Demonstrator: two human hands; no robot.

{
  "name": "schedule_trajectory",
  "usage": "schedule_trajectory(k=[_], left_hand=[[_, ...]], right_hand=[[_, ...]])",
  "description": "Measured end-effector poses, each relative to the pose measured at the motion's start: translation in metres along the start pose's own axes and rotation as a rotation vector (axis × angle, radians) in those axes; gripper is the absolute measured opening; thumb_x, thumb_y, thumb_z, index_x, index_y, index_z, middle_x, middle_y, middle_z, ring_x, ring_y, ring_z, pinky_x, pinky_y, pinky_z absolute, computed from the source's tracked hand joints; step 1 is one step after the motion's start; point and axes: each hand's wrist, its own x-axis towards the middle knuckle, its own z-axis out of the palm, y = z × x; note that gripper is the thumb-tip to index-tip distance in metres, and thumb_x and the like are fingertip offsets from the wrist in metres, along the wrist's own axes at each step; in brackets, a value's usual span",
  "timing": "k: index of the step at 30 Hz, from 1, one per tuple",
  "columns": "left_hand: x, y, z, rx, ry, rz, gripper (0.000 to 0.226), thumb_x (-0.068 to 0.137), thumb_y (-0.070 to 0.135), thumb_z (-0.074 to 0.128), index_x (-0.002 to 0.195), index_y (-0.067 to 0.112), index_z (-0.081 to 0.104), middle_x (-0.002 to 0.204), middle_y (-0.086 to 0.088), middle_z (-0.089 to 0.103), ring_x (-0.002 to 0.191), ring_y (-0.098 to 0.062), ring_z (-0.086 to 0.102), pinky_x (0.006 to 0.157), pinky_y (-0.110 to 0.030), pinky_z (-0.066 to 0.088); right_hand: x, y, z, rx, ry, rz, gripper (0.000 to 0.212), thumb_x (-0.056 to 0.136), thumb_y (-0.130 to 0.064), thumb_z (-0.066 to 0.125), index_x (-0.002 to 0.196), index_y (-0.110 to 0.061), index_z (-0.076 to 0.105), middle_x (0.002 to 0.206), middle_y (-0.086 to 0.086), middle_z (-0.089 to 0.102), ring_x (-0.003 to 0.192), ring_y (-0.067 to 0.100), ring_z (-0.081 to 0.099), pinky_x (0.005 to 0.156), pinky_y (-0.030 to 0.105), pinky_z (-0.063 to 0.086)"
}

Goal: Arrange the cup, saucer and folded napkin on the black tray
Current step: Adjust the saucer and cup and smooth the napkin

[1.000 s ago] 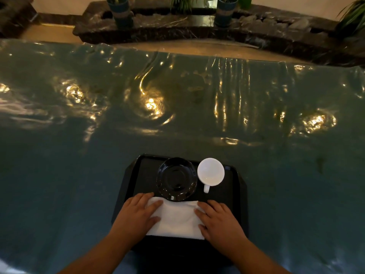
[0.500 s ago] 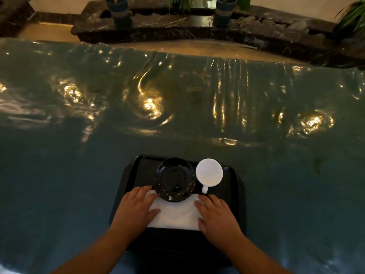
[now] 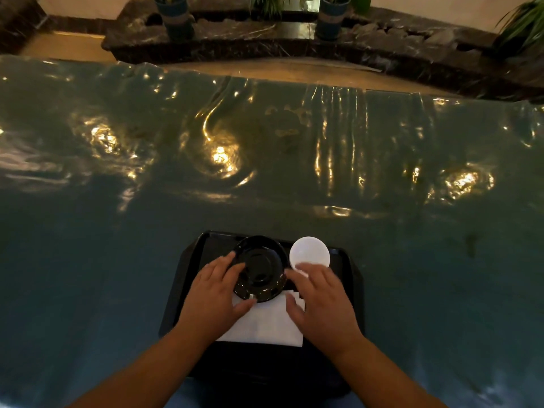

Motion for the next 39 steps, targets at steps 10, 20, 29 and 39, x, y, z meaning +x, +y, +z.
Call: schedule_trajectory(k=[10, 20, 29, 39], left_hand=[[0.042, 0.028, -0.009, 0.172, -0.36, -0.063, 0.096, 0.079, 0.08, 0.058, 0.158, 0.033, 0.029, 0.173, -0.004, 0.004, 0.157, -0.03, -0.006, 0.127, -0.055, 0.004], [0.051, 0.02, -0.019, 0.189, -0.404, 0.01, 0.099, 0.076, 0.074, 0.068, 0.158, 0.034, 0.03, 0.173, -0.002, 0.003, 0.157, -0.029, -0.007, 0.127, -0.05, 0.003], [0.048, 0.013, -0.019, 0.237, -0.378, 0.067, 0.099, 0.079, 0.078, 0.061, 0.159, 0.034, 0.024, 0.173, 0.0, -0.003, 0.157, -0.027, -0.012, 0.126, -0.058, -0.003], [-0.028, -0.041, 0.011, 0.061, 0.023, 0.173, 0.035, 0.082, 0.05, 0.059, 0.099, 0.021, 0.07, 0.106, 0.001, 0.065, 0.093, -0.025, 0.064, 0.074, -0.037, 0.055]], right_hand=[[0.069, 0.016, -0.008, -0.173, -0.334, 0.325, 0.085, 0.092, -0.056, 0.067, 0.161, -0.024, 0.029, 0.155, 0.004, 0.042, 0.133, 0.029, 0.042, 0.107, 0.04, 0.043], [0.076, 0.018, -0.009, -0.183, -0.396, 0.271, 0.082, 0.093, -0.057, 0.066, 0.159, -0.023, 0.033, 0.158, 0.005, 0.039, 0.137, 0.03, 0.041, 0.11, 0.041, 0.043], [0.072, 0.022, -0.003, -0.186, -0.386, 0.253, 0.085, 0.094, -0.062, 0.061, 0.162, -0.027, 0.024, 0.163, 0.006, 0.033, 0.14, 0.033, 0.038, 0.113, 0.044, 0.041], [-0.028, 0.008, 0.019, 0.0, -0.187, -0.176, 0.038, 0.092, -0.035, 0.064, 0.129, -0.022, 0.064, 0.122, 0.0, 0.067, 0.112, 0.018, 0.061, 0.098, 0.036, 0.055]])
